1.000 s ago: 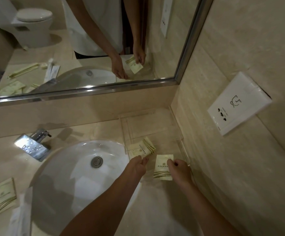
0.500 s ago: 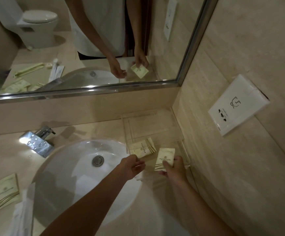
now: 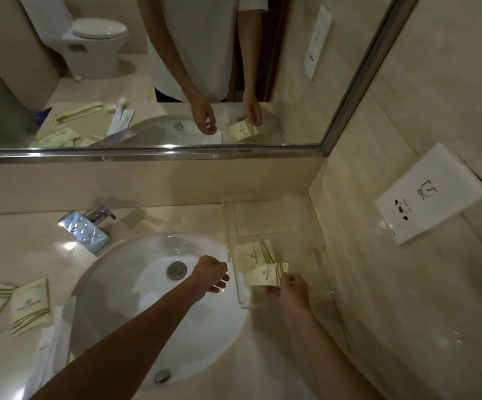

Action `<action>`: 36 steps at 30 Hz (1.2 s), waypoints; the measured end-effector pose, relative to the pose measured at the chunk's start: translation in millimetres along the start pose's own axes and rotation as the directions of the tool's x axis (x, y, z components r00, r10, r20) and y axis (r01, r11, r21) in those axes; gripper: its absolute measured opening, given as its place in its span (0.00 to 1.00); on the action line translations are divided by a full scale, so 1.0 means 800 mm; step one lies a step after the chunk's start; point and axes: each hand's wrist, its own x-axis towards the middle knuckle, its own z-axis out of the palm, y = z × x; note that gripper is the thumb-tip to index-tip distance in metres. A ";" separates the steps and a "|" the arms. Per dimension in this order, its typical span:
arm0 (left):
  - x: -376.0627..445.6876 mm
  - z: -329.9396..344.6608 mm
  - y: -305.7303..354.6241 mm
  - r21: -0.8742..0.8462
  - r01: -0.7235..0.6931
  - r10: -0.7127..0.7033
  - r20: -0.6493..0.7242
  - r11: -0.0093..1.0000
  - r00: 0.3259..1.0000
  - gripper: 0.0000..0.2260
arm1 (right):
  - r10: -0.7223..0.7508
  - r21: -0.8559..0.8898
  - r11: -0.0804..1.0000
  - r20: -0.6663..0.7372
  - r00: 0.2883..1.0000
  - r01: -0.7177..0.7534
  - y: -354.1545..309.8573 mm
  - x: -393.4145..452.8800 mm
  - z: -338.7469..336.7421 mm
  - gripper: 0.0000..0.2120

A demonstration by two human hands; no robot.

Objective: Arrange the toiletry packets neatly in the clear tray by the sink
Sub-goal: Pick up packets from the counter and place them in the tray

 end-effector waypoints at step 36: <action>0.016 -0.033 -0.019 0.017 -0.001 0.001 -0.007 1.000 1.000 0.07 | -0.031 0.191 0.979 -0.222 0.975 0.075 0.005 0.048 0.078 0.15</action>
